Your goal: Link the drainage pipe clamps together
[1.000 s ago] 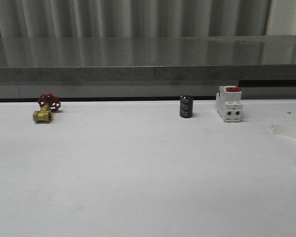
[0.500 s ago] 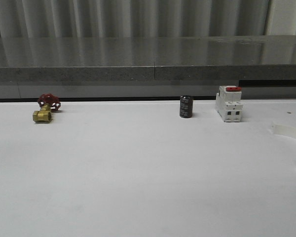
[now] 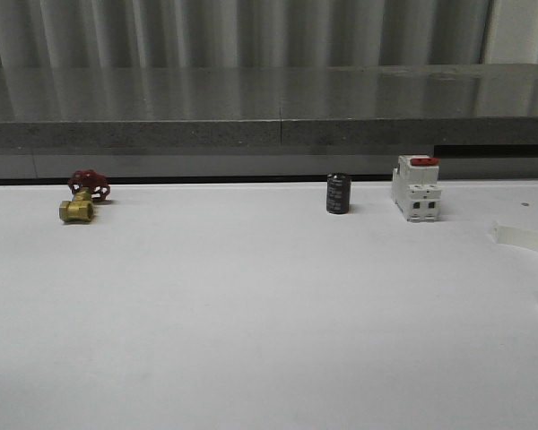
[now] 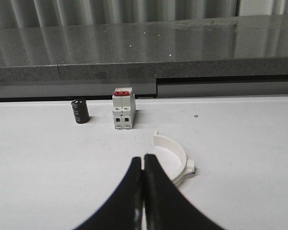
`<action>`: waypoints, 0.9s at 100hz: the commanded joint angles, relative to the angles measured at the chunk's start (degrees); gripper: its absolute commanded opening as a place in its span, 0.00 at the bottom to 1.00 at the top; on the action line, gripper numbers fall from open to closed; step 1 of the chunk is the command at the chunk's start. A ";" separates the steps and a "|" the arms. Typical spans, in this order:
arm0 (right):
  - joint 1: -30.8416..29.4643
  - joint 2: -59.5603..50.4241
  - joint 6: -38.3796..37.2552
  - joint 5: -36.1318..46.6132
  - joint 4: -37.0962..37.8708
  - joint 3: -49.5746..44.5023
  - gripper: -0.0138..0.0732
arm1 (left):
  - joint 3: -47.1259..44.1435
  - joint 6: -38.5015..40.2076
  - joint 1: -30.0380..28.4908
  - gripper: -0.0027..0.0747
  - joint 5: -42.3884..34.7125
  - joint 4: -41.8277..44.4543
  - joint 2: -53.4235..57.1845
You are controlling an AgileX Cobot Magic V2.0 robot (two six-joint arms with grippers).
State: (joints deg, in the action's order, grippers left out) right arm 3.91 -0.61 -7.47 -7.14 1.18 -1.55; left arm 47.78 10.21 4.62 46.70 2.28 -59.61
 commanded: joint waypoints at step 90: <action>0.06 -1.18 0.56 4.61 0.19 0.88 0.08 | 23.69 -30.57 -20.75 0.86 -9.74 -11.22 -40.93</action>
State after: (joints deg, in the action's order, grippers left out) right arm 3.91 -0.61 -7.47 -7.14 1.18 -1.55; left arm 68.57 -19.38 -16.08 39.47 -7.74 -100.72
